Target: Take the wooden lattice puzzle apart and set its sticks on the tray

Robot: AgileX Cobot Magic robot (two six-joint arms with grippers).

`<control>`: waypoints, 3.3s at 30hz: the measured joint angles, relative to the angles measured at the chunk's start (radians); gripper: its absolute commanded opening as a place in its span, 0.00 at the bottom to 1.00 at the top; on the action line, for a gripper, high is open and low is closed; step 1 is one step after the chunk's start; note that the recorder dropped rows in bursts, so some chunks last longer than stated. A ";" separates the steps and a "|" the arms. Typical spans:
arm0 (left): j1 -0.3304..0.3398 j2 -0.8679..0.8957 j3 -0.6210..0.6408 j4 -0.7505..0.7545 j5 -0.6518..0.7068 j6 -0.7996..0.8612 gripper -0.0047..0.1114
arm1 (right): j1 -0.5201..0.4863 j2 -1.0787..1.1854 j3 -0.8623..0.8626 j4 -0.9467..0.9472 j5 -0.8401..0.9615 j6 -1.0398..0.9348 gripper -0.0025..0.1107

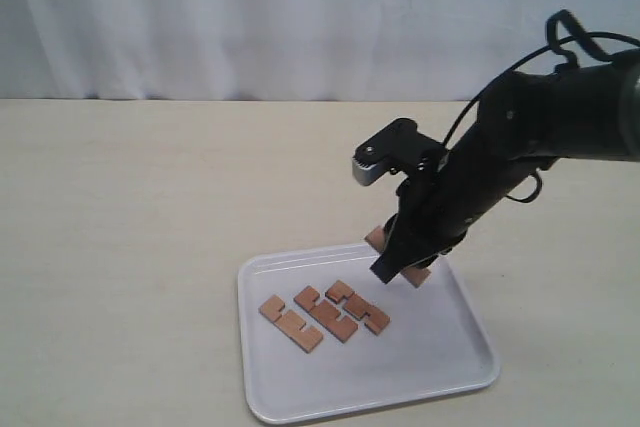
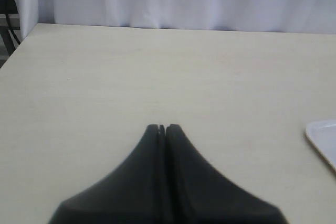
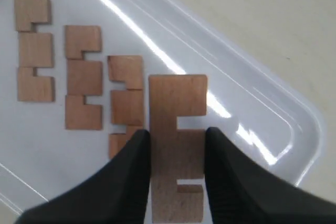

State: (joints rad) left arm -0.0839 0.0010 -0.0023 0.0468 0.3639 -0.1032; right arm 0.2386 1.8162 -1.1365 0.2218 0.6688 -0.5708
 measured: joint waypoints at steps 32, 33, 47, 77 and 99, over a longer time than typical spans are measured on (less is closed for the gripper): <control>0.000 0.000 0.000 0.000 0.000 0.000 0.04 | 0.065 0.141 -0.024 -0.201 -0.043 0.273 0.40; 0.000 0.000 0.000 0.000 0.000 0.000 0.04 | 0.065 0.141 -0.024 -0.201 -0.043 0.275 0.43; 0.000 0.000 0.000 0.000 0.000 0.000 0.04 | 0.065 0.067 -0.127 -0.201 0.103 0.275 0.35; 0.000 0.000 0.000 0.004 0.000 0.000 0.04 | -0.329 -0.475 0.259 -0.201 -0.237 0.599 0.06; 0.000 0.000 0.000 0.004 0.000 0.000 0.04 | -0.336 -1.628 0.828 -0.201 -0.669 0.609 0.06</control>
State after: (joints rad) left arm -0.0839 0.0010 -0.0023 0.0511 0.3639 -0.1032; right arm -0.0975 0.1879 -0.3088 0.0211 0.0000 0.0386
